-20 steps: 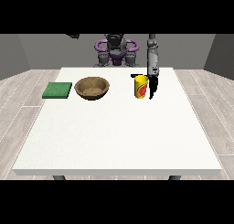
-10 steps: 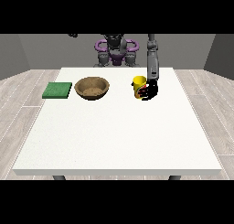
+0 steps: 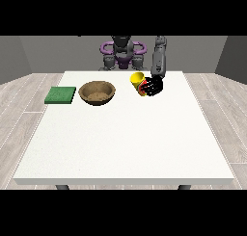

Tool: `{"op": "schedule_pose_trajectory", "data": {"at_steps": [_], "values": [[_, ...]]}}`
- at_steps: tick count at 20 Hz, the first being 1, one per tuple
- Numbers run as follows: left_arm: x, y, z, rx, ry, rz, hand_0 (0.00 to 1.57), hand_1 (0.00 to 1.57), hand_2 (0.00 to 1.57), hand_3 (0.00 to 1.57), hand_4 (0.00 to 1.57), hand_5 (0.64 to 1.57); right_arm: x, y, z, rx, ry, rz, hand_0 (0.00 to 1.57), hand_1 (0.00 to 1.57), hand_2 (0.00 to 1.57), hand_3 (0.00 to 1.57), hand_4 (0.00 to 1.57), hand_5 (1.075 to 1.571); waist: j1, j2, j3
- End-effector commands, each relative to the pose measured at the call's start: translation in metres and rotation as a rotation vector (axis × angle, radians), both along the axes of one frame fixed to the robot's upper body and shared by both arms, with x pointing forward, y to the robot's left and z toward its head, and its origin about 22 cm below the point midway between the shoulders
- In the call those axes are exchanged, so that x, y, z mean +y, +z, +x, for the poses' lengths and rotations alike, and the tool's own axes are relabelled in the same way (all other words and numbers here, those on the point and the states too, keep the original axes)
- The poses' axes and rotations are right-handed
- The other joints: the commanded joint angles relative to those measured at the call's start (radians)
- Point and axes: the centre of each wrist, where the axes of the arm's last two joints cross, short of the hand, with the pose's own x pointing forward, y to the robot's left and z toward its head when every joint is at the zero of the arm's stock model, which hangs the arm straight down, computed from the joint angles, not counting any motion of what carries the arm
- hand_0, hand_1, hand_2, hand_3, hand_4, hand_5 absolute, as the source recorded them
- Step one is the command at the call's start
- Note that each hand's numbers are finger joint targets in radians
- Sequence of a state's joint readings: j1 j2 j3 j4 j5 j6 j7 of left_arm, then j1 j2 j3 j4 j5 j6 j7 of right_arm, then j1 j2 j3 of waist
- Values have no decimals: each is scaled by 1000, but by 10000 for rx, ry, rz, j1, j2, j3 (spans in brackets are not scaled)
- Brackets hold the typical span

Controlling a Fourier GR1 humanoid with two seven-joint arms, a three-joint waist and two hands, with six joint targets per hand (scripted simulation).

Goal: Pick the cup and pour the ball into the bowl, then pick the bowl and place it on the pad

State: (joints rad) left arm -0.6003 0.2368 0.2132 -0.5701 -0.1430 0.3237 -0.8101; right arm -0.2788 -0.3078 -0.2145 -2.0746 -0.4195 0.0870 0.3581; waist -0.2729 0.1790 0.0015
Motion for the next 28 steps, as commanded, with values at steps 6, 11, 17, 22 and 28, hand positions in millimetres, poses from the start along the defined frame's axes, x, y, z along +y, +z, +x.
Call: {"op": "schedule_pose_trajectory", "data": {"at_steps": [6, 11, 17, 22, 28], "values": [[-37, 43, 39, 319, 1209, 3708, 1405, 1405, 1571, 1571, 1058, 1548, -9, -20, 15, 665, 6, -248, 0, 0, 0, 0, 256, 1561, -180, -585, 6], [-75, 57, 55, -185, 2236, 5360, 1391, 1391, 1571, 1571, 920, 1561, 6, -14, 27, 75, 305, -22, 0, 0, 0, 0, 298, 1562, -228, -78, -1], [-83, 71, 66, 160, 2692, 6134, 1391, 1391, 1571, 1571, 920, 1561, -10, -36, 27, 250, 266, 72, 0, 0, 0, 0, 348, 1564, -197, -284, -3], [-86, 80, 75, -838, 3314, 9058, 1368, 1368, 1571, 1571, 828, 1552, 12, -24, 38, 551, 200, -23, 0, 0, 0, 0, 347, 1562, -281, -514, 11], [-142, 54, 65, -412, 2182, 11847, 1326, 1326, 1433, 1427, 979, 1480, 14, -42, 52, 1279, 44, -51, 0, 0, 0, 0, 378, 1565, 165, -1125, 7]]}}
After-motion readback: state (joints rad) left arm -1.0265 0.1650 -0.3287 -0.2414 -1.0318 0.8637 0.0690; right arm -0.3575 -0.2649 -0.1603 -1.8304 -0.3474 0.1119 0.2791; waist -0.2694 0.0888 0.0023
